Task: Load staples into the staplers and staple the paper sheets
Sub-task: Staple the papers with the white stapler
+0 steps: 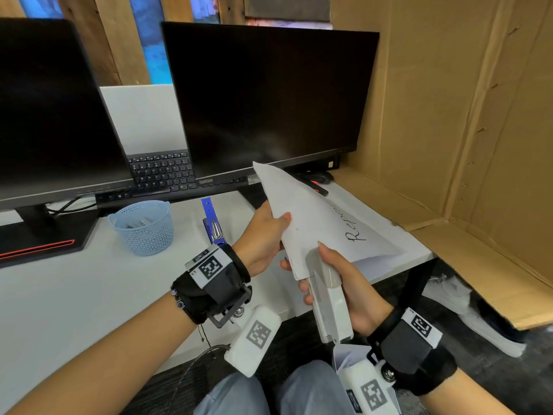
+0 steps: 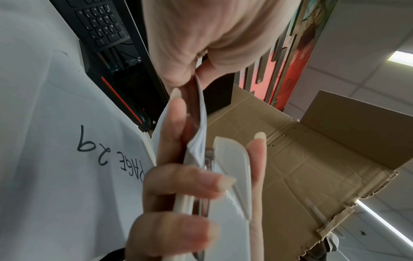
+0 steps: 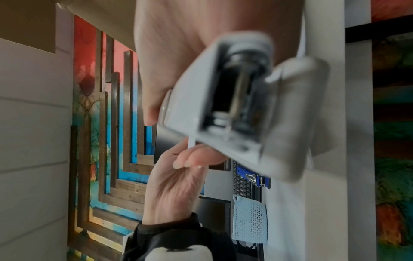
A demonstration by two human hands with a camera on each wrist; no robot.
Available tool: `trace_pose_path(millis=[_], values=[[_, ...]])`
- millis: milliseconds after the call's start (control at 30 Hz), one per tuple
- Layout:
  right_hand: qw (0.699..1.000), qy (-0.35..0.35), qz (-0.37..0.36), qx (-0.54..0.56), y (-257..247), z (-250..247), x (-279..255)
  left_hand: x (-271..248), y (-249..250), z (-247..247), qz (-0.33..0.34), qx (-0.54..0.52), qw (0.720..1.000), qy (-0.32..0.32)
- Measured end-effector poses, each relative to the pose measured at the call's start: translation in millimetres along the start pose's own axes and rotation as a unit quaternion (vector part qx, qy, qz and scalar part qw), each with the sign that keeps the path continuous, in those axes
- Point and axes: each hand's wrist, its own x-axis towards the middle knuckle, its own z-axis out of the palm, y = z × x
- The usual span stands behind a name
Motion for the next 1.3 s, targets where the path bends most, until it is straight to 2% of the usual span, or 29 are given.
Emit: trace_pose_path(millis=[200, 367, 600, 1300], values=[[1.0, -0.024, -0.004, 0.012, -4, -5, 0, 0, 2, 1, 0.006, -0.009, 1.0, 0.007], [0.999, -0.001, -0.013, 0.03, -6, -8, 2, 1, 3, 0, 0.004, -0.022, 1.0, 0.017], [0.999, -0.007, -0.015, 0.051, -9, -10, 1, 1, 2, -4, 0.001, -0.015, 1.0, 0.013], [0.999, 0.006, -0.017, 0.035, -9, -4, 1, 1, 4, -3, -0.002, -0.001, 1.0, 0.02]])
